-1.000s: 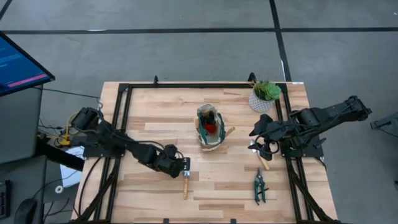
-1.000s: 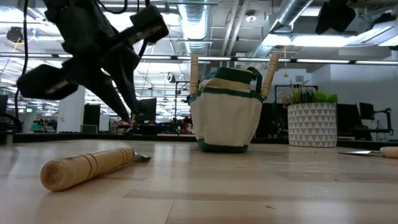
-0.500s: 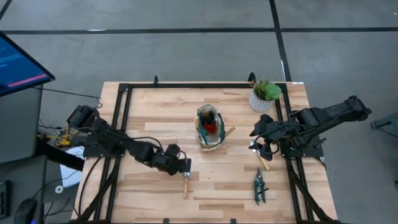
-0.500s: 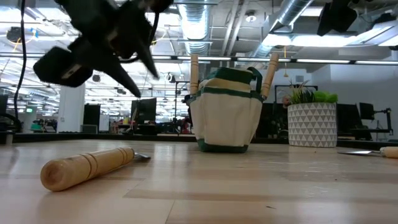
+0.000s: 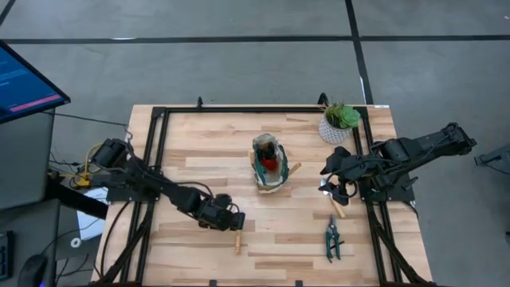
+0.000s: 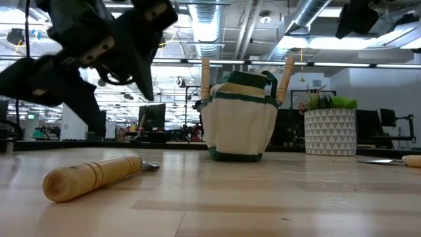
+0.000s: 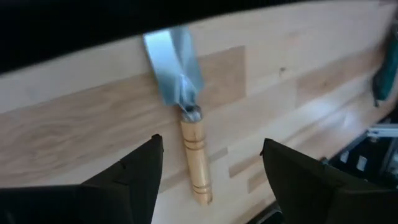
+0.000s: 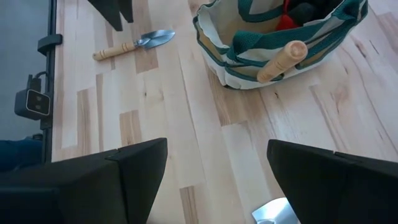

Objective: Pick & Place Garden tools in Gardening bag
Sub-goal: Put the brown trowel into the gardening bag

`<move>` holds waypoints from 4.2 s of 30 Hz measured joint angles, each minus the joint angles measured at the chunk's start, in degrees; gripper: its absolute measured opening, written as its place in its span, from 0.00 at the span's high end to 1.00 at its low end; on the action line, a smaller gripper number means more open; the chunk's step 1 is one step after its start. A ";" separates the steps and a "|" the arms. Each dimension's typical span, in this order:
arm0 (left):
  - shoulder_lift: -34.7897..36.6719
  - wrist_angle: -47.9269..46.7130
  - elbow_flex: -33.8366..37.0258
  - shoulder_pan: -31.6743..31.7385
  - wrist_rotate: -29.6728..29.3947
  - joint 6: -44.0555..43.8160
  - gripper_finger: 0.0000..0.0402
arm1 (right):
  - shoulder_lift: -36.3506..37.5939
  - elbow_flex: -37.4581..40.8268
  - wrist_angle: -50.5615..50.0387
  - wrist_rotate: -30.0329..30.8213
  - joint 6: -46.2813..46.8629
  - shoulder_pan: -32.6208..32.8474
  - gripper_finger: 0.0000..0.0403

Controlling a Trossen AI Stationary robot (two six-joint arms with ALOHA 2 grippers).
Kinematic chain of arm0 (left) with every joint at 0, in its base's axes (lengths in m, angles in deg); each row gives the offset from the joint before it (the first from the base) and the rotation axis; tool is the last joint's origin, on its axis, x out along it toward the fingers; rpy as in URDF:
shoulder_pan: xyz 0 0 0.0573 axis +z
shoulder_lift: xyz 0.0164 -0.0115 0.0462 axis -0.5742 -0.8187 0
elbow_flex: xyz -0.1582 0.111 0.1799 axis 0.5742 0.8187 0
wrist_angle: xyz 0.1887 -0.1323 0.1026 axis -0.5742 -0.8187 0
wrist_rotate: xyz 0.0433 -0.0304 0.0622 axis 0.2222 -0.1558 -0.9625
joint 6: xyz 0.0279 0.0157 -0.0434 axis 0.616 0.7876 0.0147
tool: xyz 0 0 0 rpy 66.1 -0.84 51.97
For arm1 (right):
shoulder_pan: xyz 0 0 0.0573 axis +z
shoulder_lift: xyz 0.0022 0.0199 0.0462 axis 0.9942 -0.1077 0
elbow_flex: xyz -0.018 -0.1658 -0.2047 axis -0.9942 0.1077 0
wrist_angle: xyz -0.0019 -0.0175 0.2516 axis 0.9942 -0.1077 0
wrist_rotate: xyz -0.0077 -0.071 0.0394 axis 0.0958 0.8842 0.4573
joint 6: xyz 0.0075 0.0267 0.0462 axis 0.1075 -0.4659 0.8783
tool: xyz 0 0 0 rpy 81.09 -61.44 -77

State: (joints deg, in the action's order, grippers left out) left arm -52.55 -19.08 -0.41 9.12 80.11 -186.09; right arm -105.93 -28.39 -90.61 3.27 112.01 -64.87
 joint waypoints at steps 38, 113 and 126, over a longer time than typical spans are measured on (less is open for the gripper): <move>-12.55 -1.20 -8.52 2.89 7.54 -2.98 0.56 | -0.02 0.04 -2.08 -0.29 0.92 1.70 0.33; 25.43 57.29 18.99 18.61 -19.67 88.08 0.98 | -0.02 0.04 7.69 3.26 0.10 1.17 0.33; 12.11 69.47 23.17 19.06 -12.24 93.05 0.98 | -0.02 0.04 10.60 5.04 4.92 1.13 0.33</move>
State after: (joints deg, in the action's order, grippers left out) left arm -40.43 50.39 22.76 28.17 67.87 -93.04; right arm -105.95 -28.34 -80.01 8.30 116.92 -63.74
